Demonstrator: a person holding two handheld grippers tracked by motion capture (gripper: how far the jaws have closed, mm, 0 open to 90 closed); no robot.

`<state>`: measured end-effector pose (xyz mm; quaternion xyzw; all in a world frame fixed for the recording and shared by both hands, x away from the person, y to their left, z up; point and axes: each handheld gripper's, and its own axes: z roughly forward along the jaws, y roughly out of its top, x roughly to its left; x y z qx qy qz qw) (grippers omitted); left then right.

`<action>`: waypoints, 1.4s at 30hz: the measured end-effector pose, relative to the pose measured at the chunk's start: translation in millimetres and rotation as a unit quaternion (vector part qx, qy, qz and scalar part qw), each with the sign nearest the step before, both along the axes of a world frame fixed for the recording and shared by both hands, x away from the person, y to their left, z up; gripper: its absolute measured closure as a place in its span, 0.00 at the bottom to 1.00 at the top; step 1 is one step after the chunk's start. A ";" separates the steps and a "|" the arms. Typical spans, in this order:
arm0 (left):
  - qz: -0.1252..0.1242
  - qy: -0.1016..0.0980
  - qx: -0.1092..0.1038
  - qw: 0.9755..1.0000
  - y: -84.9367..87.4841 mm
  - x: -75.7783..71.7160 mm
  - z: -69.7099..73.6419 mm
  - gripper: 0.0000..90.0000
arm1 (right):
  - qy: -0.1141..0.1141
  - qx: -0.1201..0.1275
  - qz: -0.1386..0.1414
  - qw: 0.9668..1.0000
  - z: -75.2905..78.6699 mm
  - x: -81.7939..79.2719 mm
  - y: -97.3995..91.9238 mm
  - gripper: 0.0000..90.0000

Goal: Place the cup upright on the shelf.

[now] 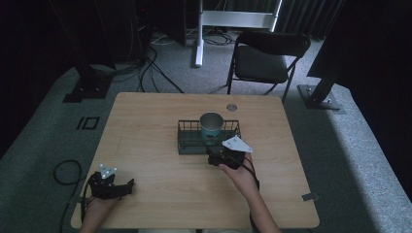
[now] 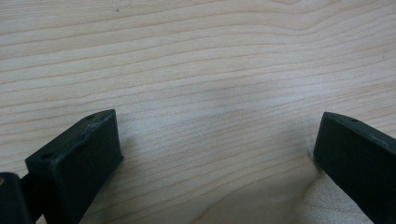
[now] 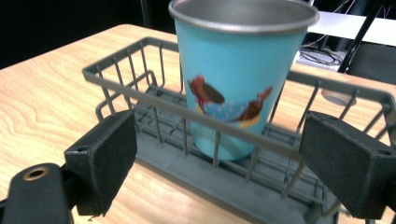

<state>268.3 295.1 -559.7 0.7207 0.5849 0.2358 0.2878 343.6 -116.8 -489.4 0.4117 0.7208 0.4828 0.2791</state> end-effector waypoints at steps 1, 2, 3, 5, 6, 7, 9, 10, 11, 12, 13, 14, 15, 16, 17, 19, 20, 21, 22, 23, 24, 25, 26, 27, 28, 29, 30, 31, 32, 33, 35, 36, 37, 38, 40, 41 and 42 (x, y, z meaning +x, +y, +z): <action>0.000 0.000 0.000 1.000 0.0 0.0 0.0 0.02 | 0.001 0.000 -0.001 1.000 -1.5 -1.1 -1.2 0.12; 0.000 0.000 0.000 1.000 0.0 0.0 0.0 0.02 | 0.003 0.002 -0.002 1.000 -3.1 -2.4 -2.2 0.12; 0.000 0.001 0.001 1.000 0.1 0.0 0.1 0.02 | 0.003 0.001 0.000 1.000 -4.7 -3.5 -3.4 0.12; 0.000 0.000 0.000 1.000 0.1 0.0 0.0 0.02 | 0.004 -0.002 0.001 1.000 -7.6 -6.5 -5.6 0.12; 0.000 0.000 0.000 1.000 0.1 0.0 0.0 0.02 | 0.004 -0.002 0.001 1.000 -7.6 -6.5 -5.6 0.12; 0.000 0.000 0.001 1.000 0.1 0.0 0.0 0.02 | 0.004 -0.002 0.002 1.000 -9.0 -7.9 -7.0 0.12; 0.000 0.001 0.001 1.000 0.1 0.0 0.1 0.02 | 0.006 -0.007 0.001 1.000 -14.2 -12.8 -12.9 0.12; 0.000 0.000 0.001 1.000 0.1 0.0 0.1 0.02 | 0.008 -0.008 0.001 1.000 -16.2 -14.4 -15.0 0.12; 0.000 0.001 0.001 1.000 0.1 0.0 0.1 0.02 | 0.009 -0.011 0.002 1.000 -18.4 -15.8 -17.1 0.12; 0.000 0.000 0.001 1.000 0.1 0.0 0.1 0.02 | 0.011 -0.015 0.001 1.000 -20.6 -17.1 -19.2 0.12; 0.000 0.000 0.001 1.000 0.1 0.0 0.0 0.02 | 0.013 -0.015 0.000 1.000 -22.7 -18.5 -21.4 0.12; 0.000 0.000 0.001 1.000 0.0 0.0 0.1 0.02 | 0.014 -0.014 -0.001 1.000 -24.8 -19.5 -23.7 0.12; 0.000 0.000 0.001 1.000 0.1 0.0 0.1 0.02 | 0.016 -0.016 -0.001 1.000 -26.8 -20.8 -25.8 0.12; 0.000 0.001 0.001 1.000 0.1 0.0 0.1 0.02 | 0.017 -0.020 -0.002 1.000 -28.8 -22.1 -27.8 0.12; 0.000 0.001 0.001 1.000 0.1 0.0 0.1 0.02 | 0.019 -0.020 -0.004 1.000 -30.8 -23.1 -30.0 0.12; 0.000 0.001 0.001 1.000 0.1 0.0 0.1 0.02 | 0.022 -0.023 -0.005 0.999 -35.0 -24.8 -34.3 0.12; 0.000 0.001 0.001 1.000 0.1 0.0 0.1 0.02 | 0.027 -0.023 -0.010 0.999 -39.1 -25.9 -38.7 0.12; 0.000 0.001 0.001 1.000 0.1 0.0 0.1 0.02 | 0.027 -0.023 -0.010 0.999 -39.1 -25.9 -38.7 0.12; 0.000 0.001 0.001 1.000 0.1 0.0 0.1 0.02 | 0.032 -0.018 -0.012 0.999 -40.9 -26.3 -40.6 0.12; 0.000 0.001 0.001 1.000 0.1 0.0 0.1 0.02 | 0.034 -0.018 -0.015 0.999 -42.4 -26.8 -42.3 0.12; 0.000 0.001 0.001 1.000 0.1 0.0 0.1 0.02 | 0.034 -0.018 -0.015 0.999 -42.4 -26.8 -42.3 0.12; 0.000 0.001 0.001 1.000 0.0 0.0 0.1 0.02 | 0.035 -0.019 -0.015 0.999 -43.6 -27.2 -43.5 0.12; 0.000 0.001 0.001 1.000 0.1 0.0 0.1 0.02 | 0.039 -0.019 -0.020 0.999 -46.5 -28.6 -47.1 0.12; 0.000 0.000 0.001 1.000 0.1 0.0 0.1 0.02 | 0.040 -0.019 -0.022 0.999 -47.2 -29.0 -48.0 0.12; 0.000 0.001 0.001 1.000 0.1 0.0 0.1 0.02 | 0.043 -0.019 -0.024 0.999 -49.0 -29.5 -50.7 0.12; 0.000 0.000 0.001 1.000 0.1 0.0 0.1 0.02 | 0.045 -0.020 -0.027 0.998 -50.5 -29.9 -53.1 0.12; 0.000 0.001 0.001 1.000 0.1 0.0 0.1 0.02 | 0.047 -0.021 -0.028 0.998 -51.7 -30.2 -54.9 0.12; 0.000 0.001 0.001 1.000 0.1 0.0 0.1 0.02 | 0.050 -0.022 -0.033 0.998 -53.6 -30.8 -58.0 0.12; 0.000 0.001 0.001 1.000 0.1 0.0 0.1 0.02 | 0.054 -0.020 -0.034 0.998 -55.1 -31.3 -60.3 0.12; 0.000 0.000 0.001 1.000 0.1 0.0 0.1 0.02 | 0.057 -0.019 -0.036 0.998 -56.5 -32.2 -62.2 0.12; -0.001 0.001 0.001 1.000 0.1 0.0 0.1 0.02 | 0.062 -0.022 -0.037 0.997 -59.4 -33.0 -65.6 0.12; 0.000 0.001 0.001 1.000 0.1 0.0 0.1 0.02 | 0.066 -0.024 -0.037 0.997 -61.7 -33.4 -68.0 0.12; 0.000 0.001 0.001 1.000 0.1 0.0 0.1 0.02 | 0.069 -0.024 -0.037 0.997 -63.0 -33.6 -69.3 0.12; 0.000 0.001 0.001 1.000 0.1 0.0 0.1 0.02 | 0.075 -0.029 -0.037 0.996 -64.8 -33.9 -71.2 0.13; 0.000 0.000 0.001 1.000 0.1 0.0 0.1 0.02 | 0.078 -0.032 -0.039 0.996 -64.7 -34.8 -74.3 0.13; 0.000 0.000 0.001 1.000 0.1 0.0 0.1 0.02 | 0.078 -0.036 -0.041 0.995 -64.4 -35.2 -76.3 0.13; 0.000 0.001 0.001 1.000 0.1 0.0 0.1 0.02 | 0.080 -0.036 -0.043 0.995 -64.3 -35.3 -77.9 0.13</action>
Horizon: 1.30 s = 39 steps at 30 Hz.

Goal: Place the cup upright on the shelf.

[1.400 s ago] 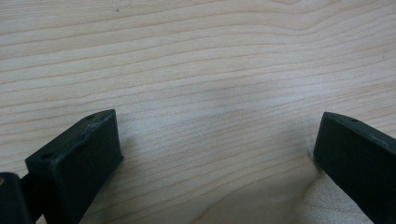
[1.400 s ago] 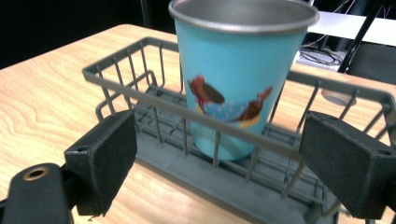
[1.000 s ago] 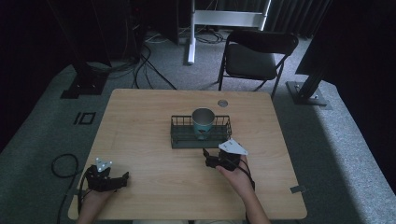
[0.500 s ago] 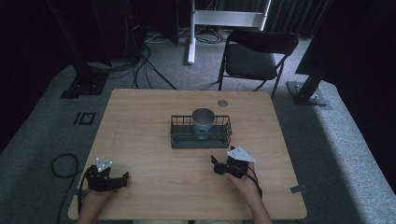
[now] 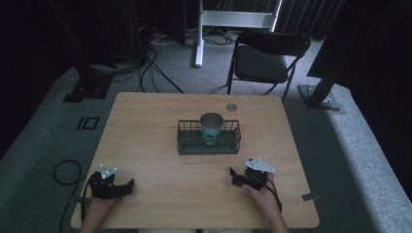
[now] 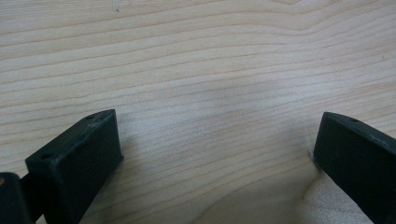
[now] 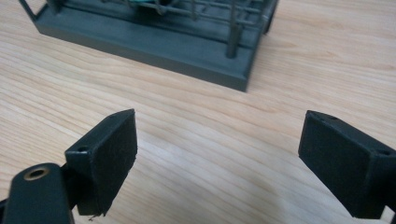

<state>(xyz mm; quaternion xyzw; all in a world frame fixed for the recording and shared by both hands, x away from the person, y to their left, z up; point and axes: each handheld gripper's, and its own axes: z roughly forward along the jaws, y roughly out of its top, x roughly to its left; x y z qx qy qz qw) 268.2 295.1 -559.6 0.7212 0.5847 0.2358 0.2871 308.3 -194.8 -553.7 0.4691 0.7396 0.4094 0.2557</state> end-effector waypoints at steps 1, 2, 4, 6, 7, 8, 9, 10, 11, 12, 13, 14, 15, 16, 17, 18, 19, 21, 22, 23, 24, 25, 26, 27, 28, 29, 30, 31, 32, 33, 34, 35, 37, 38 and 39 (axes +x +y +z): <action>0.000 0.000 0.000 1.000 0.0 0.0 0.0 0.02 | 0.004 -0.002 -0.003 1.000 0.0 -0.6 -4.9 0.13; 0.000 0.000 0.000 1.000 0.0 0.0 0.0 0.02 | 0.004 -0.002 -0.003 1.000 0.0 -0.6 -4.9 0.13; 0.000 0.000 0.000 1.000 0.0 0.0 0.0 0.02 | 0.012 -0.005 -0.005 1.000 -0.8 -1.7 -10.7 0.13; 0.000 0.000 0.000 1.000 0.0 0.0 0.0 0.02 | 0.019 -0.007 -0.007 1.000 -1.4 -2.8 -16.5 0.13; 0.000 0.000 0.000 1.000 0.0 0.0 0.0 0.02 | 0.020 -0.007 -0.007 1.000 -1.5 -3.3 -18.6 0.13; 0.000 0.000 0.000 1.000 0.0 0.0 0.0 0.02 | 0.022 -0.012 -0.006 1.000 -1.6 -4.0 -21.6 0.13; 0.000 0.000 0.000 1.000 0.0 0.0 0.0 0.02 | 0.026 -0.016 -0.005 1.000 -1.8 -4.5 -24.6 0.13; 0.000 0.000 0.000 1.000 0.0 0.0 0.0 0.02 | 0.033 -0.020 -0.002 0.999 -2.3 -5.2 -28.6 0.13; 0.000 0.000 0.000 1.000 0.0 0.0 0.0 0.02 | 0.038 -0.019 0.000 0.999 -2.5 -5.8 -30.8 0.13; 0.000 0.000 0.000 1.000 0.0 0.0 0.0 0.02 | 0.047 -0.021 0.006 0.999 -3.0 -6.8 -34.4 0.13; 0.000 0.000 0.000 1.000 0.0 0.0 0.0 0.02 | 0.053 -0.025 0.009 0.998 -3.3 -7.8 -37.4 0.13; 0.000 0.000 0.000 1.000 0.0 0.0 0.0 0.02 | 0.056 -0.026 0.010 0.998 -3.5 -8.5 -39.6 0.13; 0.000 0.000 0.000 1.000 0.0 0.0 0.0 0.02 | 0.057 -0.025 0.011 0.998 -3.6 -9.5 -42.7 0.13; 0.000 0.000 0.000 1.000 0.0 0.0 0.0 0.02 | 0.060 -0.023 0.012 0.998 -3.8 -10.9 -46.3 0.13; 0.000 0.000 0.000 1.000 0.0 0.0 0.0 0.02 | 0.061 -0.026 0.013 0.998 -3.9 -11.8 -48.5 0.13; 0.000 0.000 0.000 1.000 0.0 0.0 0.0 0.02 | 0.065 -0.030 0.014 0.997 -4.2 -13.2 -52.1 0.13; 0.000 0.000 0.000 1.000 0.0 0.0 0.0 0.02 | 0.070 -0.033 0.018 0.997 -4.5 -16.1 -58.1 0.16; 0.000 0.000 0.000 1.000 0.0 0.0 0.0 0.02 | 0.073 -0.037 0.022 0.996 -4.8 -17.3 -60.3 0.15; 0.000 0.000 0.000 1.000 0.0 0.0 0.0 0.02 | 0.078 -0.042 0.027 0.996 -5.3 -18.7 -63.7 0.15; 0.000 0.000 0.000 1.000 0.0 0.0 0.0 0.02 | 0.084 -0.045 0.034 0.995 -5.9 -20.4 -68.1 0.15; 0.000 0.000 0.000 1.000 0.0 0.0 0.0 0.02 | 0.084 -0.045 0.034 0.995 -5.9 -20.4 -68.1 0.15; 0.000 0.000 0.000 1.000 0.0 0.0 0.0 0.02 | 0.085 -0.047 0.039 0.994 -5.9 -22.1 -71.3 0.15; 0.000 0.000 0.000 1.000 0.0 0.0 0.0 0.02 | 0.085 -0.048 0.045 0.994 -6.1 -24.5 -76.3 0.14; 0.000 0.000 0.000 1.000 0.0 0.0 0.0 0.02 | 0.085 -0.047 0.045 0.994 -6.2 -25.6 -78.8 0.14; 0.000 0.000 0.000 1.000 0.0 0.0 0.0 0.02 | 0.086 -0.047 0.046 0.994 -6.2 -26.1 -80.2 0.14; 0.000 0.000 0.000 1.000 0.0 0.0 0.0 0.02 | 0.085 -0.047 0.047 0.994 -6.2 -26.3 -81.0 0.14; 0.000 0.000 0.000 1.000 0.0 0.0 0.0 0.02 | 0.085 -0.047 0.047 0.994 -6.2 -26.3 -81.0 0.14; 0.000 0.000 0.000 1.000 0.0 0.0 0.0 0.02 | 0.086 -0.047 0.047 0.994 -6.3 -26.3 -81.0 0.13; 0.000 0.000 0.000 1.000 0.0 0.0 0.0 0.02 | 0.086 -0.048 0.048 0.994 -6.3 -26.1 -81.0 0.13; 0.000 0.000 0.000 1.000 0.0 0.0 0.0 0.02 | 0.086 -0.047 0.048 0.994 -6.3 -26.0 -81.0 0.13; 0.000 0.000 0.000 1.000 0.0 -0.1 0.0 0.02 | 0.086 -0.047 0.049 0.994 -6.3 -25.9 -81.1 0.13; 0.000 0.000 0.000 1.000 0.0 -0.1 0.0 0.02 | 0.086 -0.048 0.049 0.994 -6.3 -25.9 -81.1 0.13; 0.000 0.000 0.000 1.000 0.0 -0.1 0.0 0.02 | 0.086 -0.048 0.049 0.994 -6.3 -26.0 -81.0 0.13; 0.000 0.000 0.000 1.000 0.0 -0.1 0.0 0.02 | 0.086 -0.048 0.049 0.994 -6.3 -26.1 -81.0 0.13; 0.000 0.000 0.000 1.000 0.0 -0.1 0.0 0.02 | 0.086 -0.048 0.049 0.994 -6.3 -26.2 -81.0 0.13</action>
